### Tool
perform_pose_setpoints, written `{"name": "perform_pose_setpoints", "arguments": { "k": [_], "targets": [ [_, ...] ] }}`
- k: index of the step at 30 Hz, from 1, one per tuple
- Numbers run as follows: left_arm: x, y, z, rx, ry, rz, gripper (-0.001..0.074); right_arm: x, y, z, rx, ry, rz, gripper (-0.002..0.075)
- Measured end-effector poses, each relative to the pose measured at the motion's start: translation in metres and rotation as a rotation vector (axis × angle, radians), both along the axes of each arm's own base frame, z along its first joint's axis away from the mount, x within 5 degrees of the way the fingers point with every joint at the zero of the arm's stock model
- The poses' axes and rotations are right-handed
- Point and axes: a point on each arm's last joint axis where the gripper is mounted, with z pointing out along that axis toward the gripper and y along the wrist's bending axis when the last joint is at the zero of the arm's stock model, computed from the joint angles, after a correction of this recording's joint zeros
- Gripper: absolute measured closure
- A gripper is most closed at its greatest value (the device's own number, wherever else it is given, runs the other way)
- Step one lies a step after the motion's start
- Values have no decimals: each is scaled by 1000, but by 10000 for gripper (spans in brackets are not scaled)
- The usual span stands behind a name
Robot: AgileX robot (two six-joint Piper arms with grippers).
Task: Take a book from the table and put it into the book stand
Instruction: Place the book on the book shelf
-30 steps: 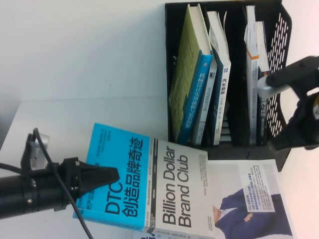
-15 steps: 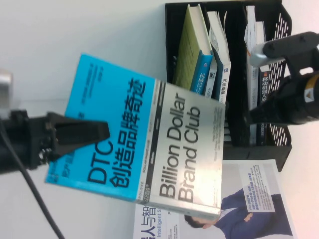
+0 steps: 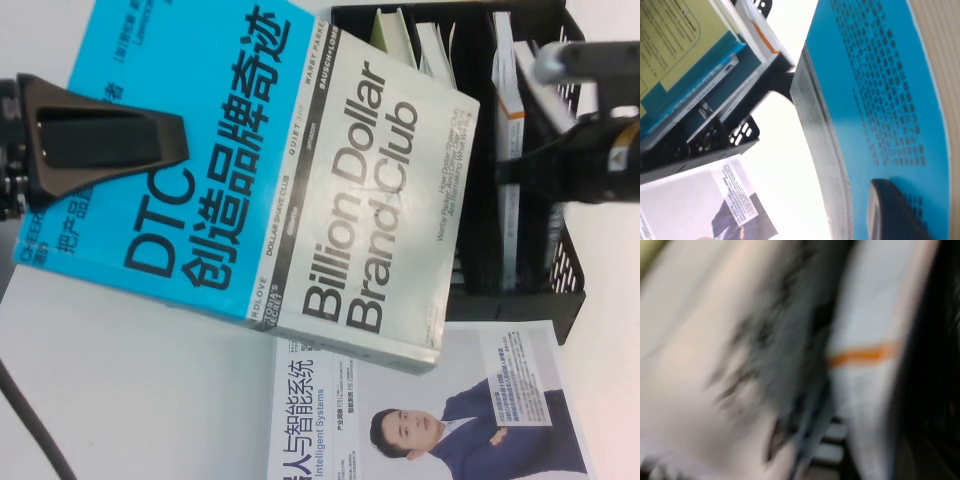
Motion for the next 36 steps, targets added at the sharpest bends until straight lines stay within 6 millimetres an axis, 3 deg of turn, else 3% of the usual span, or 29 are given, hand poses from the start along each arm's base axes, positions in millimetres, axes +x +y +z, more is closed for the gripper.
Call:
{"name": "perform_pose_setpoints", "arguments": {
  "k": [5, 12, 16, 21, 26, 31, 36],
  "targets": [
    [-1, 0, 7, 5, 7, 12, 552, 8, -31, 0, 58, 22, -131, 728],
    [-2, 1, 13, 22, -14, 20, 552, -1, -34, 10, 129, 63, -171, 728],
    [-3, 1, 14, 22, -17, 18, 552, -15, -25, 26, 228, 69, -121, 728],
    [-3, 1, 13, 35, -16, 18, 552, -24, 2, 39, 339, 24, 20, 728],
    [-3, 2, 13, 47, -16, 20, 552, -10, 21, 25, 366, -19, 84, 728],
    [-3, 2, 12, 52, -2, 17, 552, 9, 22, 2, 321, -59, 44, 728],
    [-5, 1, 11, 58, 11, -1, 552, 13, 20, 3, 316, -93, 21, 728]
  ]
}}
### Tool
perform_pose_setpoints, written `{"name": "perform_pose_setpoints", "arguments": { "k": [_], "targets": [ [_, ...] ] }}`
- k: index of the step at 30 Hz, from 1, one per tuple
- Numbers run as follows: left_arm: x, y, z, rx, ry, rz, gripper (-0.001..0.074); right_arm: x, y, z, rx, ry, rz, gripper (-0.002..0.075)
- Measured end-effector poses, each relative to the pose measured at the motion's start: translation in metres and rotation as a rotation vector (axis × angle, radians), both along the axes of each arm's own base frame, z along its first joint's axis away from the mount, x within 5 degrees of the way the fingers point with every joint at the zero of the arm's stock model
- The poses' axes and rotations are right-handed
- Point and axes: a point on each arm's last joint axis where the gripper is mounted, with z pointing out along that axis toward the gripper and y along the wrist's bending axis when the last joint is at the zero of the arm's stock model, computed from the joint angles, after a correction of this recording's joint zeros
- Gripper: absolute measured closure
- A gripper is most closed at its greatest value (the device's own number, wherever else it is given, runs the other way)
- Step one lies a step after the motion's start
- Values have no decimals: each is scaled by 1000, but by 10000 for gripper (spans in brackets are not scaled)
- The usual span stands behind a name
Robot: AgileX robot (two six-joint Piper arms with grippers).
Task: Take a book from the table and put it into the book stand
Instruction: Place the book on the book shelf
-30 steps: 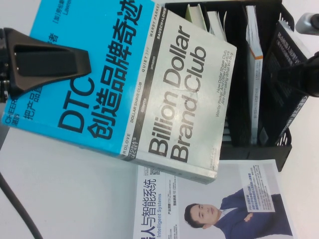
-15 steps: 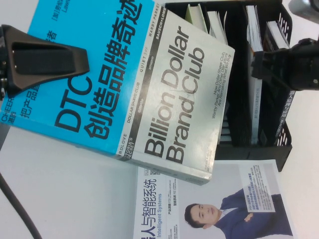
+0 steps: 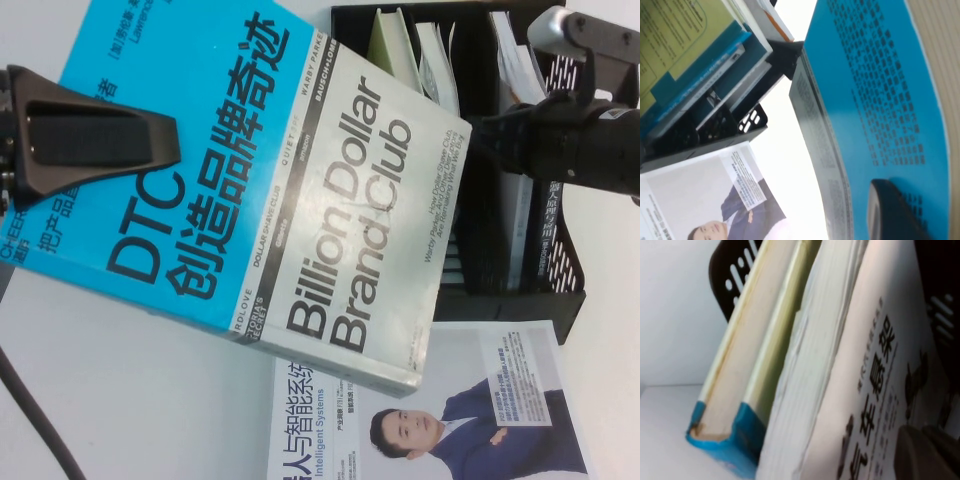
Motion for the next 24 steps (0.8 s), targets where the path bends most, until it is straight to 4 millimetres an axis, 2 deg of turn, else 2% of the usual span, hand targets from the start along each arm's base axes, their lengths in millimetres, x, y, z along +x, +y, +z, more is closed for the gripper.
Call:
{"name": "perform_pose_setpoints", "arguments": {
  "k": [8, 15, 20, 24],
  "targets": [
    [-1, 0, 0, -9, 24, -4, 552, 3, -8, 4, -23, -36, -21, 728],
    [-1, -1, 2, -54, 60, 0, 552, -1, -37, 30, 3, -103, -99, 728],
    [0, -3, 5, -82, 57, 13, 552, -10, -47, 49, 7, -154, -112, 728],
    [2, -12, 11, -142, 32, 28, 552, -20, -49, 65, 16, -200, -111, 728]
  ]
}}
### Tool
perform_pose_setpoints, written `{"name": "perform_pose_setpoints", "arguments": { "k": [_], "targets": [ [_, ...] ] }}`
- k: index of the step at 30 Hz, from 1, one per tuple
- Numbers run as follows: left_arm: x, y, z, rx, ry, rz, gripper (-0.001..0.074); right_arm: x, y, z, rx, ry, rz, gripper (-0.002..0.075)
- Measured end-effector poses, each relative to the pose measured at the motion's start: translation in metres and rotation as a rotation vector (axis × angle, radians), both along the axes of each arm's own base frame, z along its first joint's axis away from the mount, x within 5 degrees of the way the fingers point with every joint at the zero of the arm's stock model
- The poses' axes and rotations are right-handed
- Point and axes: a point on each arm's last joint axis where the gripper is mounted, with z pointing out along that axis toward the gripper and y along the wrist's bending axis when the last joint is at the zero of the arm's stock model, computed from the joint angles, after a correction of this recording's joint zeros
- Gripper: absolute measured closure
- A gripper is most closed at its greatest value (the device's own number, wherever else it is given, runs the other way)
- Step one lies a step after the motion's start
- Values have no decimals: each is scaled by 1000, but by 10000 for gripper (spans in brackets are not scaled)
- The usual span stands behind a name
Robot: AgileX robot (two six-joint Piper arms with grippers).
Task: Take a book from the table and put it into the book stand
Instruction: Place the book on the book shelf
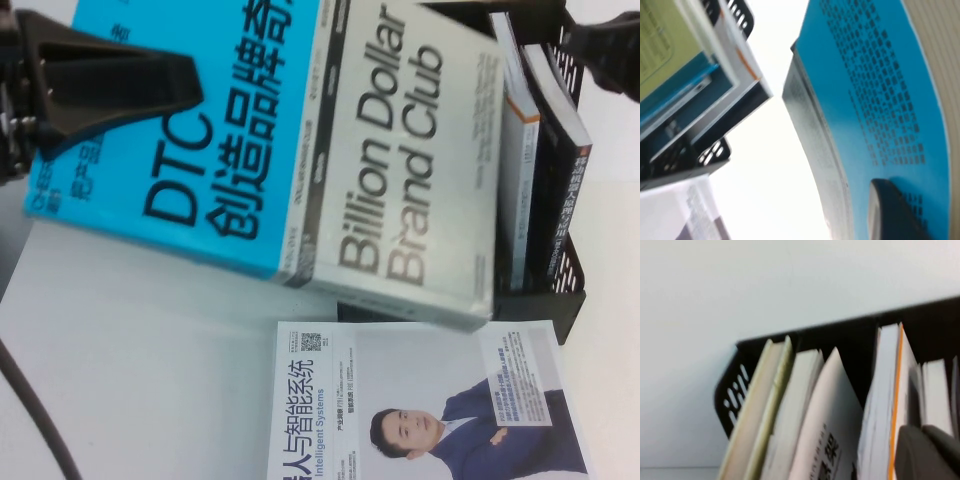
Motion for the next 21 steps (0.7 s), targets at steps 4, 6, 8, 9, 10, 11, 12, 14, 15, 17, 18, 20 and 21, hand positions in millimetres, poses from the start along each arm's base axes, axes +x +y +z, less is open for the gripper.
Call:
{"name": "perform_pose_setpoints", "arguments": {
  "k": [4, 6, 8, 9, 10, 11, 12, 14, 15, 17, 18, 20, 21],
  "targets": [
    [1, -15, 7, -27, -22, -6, 552, -15, -4, 21, 15, -62, 0, 728],
    [3, -25, 11, -23, -26, -19, 552, -23, -6, 32, 15, -98, 2, 728],
    [8, -36, 13, 3, -26, -23, 552, -33, -8, 44, 8, -140, 5, 728],
    [11, -42, 13, 18, -24, -26, 552, -39, -10, 51, 2, -165, 8, 728],
    [15, -49, 14, 34, -18, -26, 552, -45, -11, 57, -4, -189, 11, 728],
    [18, -56, 13, 45, -8, -28, 552, -52, -13, 64, -6, -214, 11, 728],
    [24, -62, 12, 64, 1, -21, 552, -58, -14, 70, -8, -236, 12, 728],
    [35, -73, 11, 98, 19, -1, 553, -67, -16, 78, -20, -266, 21, 728],
    [43, -78, 10, 120, 31, 13, 553, -71, -16, 81, -30, -278, 29, 728],
    [61, -87, 3, 170, 65, 38, 553, -75, -16, 83, -41, -280, 47, 728],
    [69, -92, -1, 196, 90, 46, 553, -76, -15, 83, -45, -274, 60, 728],
    [83, -96, -9, 255, 124, 64, 553, -77, -14, 81, -51, -260, 78, 728],
    [89, -98, -12, 281, 134, 68, 554, -77, -12, 80, -54, -251, 92, 728]
  ]
}}
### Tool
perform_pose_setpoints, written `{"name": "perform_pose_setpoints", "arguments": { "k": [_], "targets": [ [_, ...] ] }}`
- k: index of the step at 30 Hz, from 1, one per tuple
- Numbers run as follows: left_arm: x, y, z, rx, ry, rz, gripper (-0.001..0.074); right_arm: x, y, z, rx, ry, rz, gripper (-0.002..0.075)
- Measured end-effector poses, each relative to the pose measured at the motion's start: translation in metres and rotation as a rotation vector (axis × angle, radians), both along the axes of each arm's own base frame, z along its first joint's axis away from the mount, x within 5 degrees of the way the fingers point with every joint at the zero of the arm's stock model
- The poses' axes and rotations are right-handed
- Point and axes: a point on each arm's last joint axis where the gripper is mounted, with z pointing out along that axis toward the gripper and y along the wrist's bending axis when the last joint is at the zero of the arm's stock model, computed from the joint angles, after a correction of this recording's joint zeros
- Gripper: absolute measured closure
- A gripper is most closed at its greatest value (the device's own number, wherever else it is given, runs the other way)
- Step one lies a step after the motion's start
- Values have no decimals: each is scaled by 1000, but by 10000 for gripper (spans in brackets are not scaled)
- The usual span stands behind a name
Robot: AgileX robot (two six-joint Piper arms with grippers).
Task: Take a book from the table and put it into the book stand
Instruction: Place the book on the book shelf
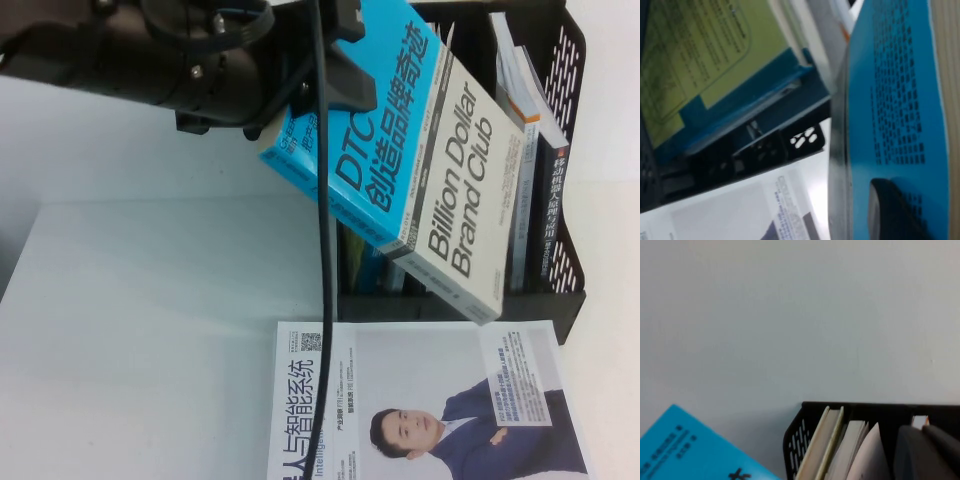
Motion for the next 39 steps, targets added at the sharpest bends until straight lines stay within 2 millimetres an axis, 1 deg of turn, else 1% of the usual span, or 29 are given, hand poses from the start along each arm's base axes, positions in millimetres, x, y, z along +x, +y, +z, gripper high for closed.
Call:
{"name": "perform_pose_setpoints", "arguments": {
  "k": [4, 7, 11, 14, 18, 22, 25, 32, 34, 39],
  "targets": [
    [13, -4, 0, 49, 19, 7, 554, -1, 2, -2, -8, 15, 20, 728],
    [13, -4, 4, 72, 26, 31, 554, -1, 2, -2, -8, 15, 20, 728],
    [17, 3, 7, 115, 29, 110, 554, -1, 2, -2, -8, 17, 22, 728],
    [19, 5, 5, 133, 40, 148, 554, -1, 2, -2, -8, 17, 22, 728],
    [18, -1, 6, 136, 15, 169, 554, -1, 2, -2, -8, 17, 22, 728],
    [11, -21, 7, 138, -45, 190, 554, -1, 2, -2, -7, 19, 25, 728],
    [8, -36, 3, 157, -74, 220, 554, -1, 3, -2, -6, 27, 34, 728],
    [16, -72, -23, 273, -135, 279, 554, -3, 6, -5, -1, 60, 71, 728],
    [19, -85, -30, 307, -168, 280, 554, -4, 7, -5, 9, 68, 80, 728],
    [27, -117, -38, 374, -283, 266, 554, -5, 8, -7, 6, 86, 102, 728]
  ]
}}
